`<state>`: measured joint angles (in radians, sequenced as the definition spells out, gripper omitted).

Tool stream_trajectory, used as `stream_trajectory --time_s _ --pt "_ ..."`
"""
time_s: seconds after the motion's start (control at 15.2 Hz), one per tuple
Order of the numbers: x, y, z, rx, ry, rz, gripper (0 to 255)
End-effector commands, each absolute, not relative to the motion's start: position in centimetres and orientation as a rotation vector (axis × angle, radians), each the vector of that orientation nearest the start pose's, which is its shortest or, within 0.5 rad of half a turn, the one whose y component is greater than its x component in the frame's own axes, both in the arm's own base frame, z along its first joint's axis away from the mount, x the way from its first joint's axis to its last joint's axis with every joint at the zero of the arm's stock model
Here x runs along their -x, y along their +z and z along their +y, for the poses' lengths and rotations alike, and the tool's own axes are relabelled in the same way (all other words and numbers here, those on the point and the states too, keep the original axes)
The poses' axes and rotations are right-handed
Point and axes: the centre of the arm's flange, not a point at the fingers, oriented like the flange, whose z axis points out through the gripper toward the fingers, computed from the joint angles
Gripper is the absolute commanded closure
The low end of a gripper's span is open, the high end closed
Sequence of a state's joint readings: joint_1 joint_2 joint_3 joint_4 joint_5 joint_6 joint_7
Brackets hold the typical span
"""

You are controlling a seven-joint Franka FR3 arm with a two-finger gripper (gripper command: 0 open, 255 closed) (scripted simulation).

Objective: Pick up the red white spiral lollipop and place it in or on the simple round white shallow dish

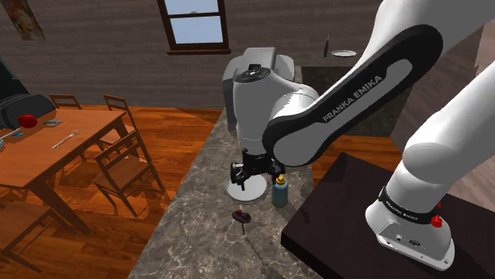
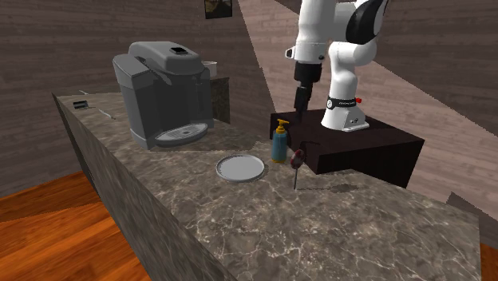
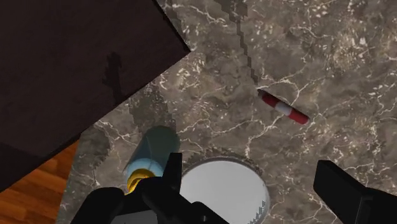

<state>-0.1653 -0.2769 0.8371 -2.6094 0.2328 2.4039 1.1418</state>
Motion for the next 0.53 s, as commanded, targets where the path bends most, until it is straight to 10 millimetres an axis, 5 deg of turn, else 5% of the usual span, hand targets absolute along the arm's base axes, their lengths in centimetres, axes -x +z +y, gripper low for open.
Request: stream_trajectory --time_s 0.0,0.46 --pt "-34.6 29.5 27.2 2.962 -0.047 1.11 0" --pt "-36.8 23.0 31.2 2.872 -0.012 1.31 0"
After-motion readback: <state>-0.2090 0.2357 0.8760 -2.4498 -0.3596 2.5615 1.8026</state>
